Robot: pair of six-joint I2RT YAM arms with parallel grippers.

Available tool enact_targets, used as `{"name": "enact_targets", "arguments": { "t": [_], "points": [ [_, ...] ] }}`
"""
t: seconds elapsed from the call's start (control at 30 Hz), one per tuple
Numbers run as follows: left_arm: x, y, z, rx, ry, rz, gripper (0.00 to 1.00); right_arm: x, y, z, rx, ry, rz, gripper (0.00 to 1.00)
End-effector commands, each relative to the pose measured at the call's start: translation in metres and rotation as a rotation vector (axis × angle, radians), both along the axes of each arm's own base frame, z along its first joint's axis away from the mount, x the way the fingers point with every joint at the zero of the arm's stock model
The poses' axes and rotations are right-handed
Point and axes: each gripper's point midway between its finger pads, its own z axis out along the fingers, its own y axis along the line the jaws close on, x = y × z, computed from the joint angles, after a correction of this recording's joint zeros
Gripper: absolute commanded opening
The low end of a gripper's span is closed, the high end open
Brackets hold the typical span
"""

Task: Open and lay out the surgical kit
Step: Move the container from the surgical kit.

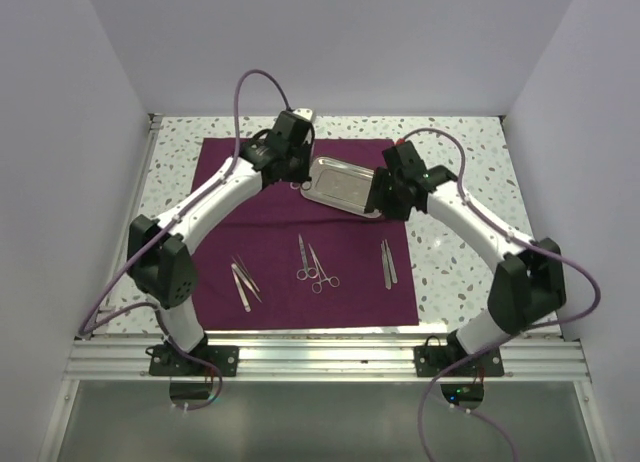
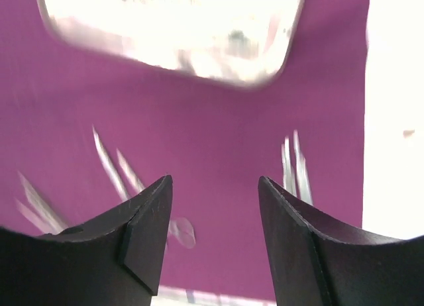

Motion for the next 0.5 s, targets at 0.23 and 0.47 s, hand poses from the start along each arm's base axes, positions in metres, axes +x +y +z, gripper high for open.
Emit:
{"name": "enact_targets", "arguments": {
  "t": [0.23,0.47],
  "points": [
    [-0.048,0.050,0.043,-0.004,-0.088,0.085,0.00,0.151,0.016,-0.035,0.007,-0.060,0.006,0.54],
    [-0.080,0.083,0.044,0.036,-0.082,0.135,0.00,0.200,0.018,-0.086,-0.008,-0.005,-0.029,0.52]
  ]
}}
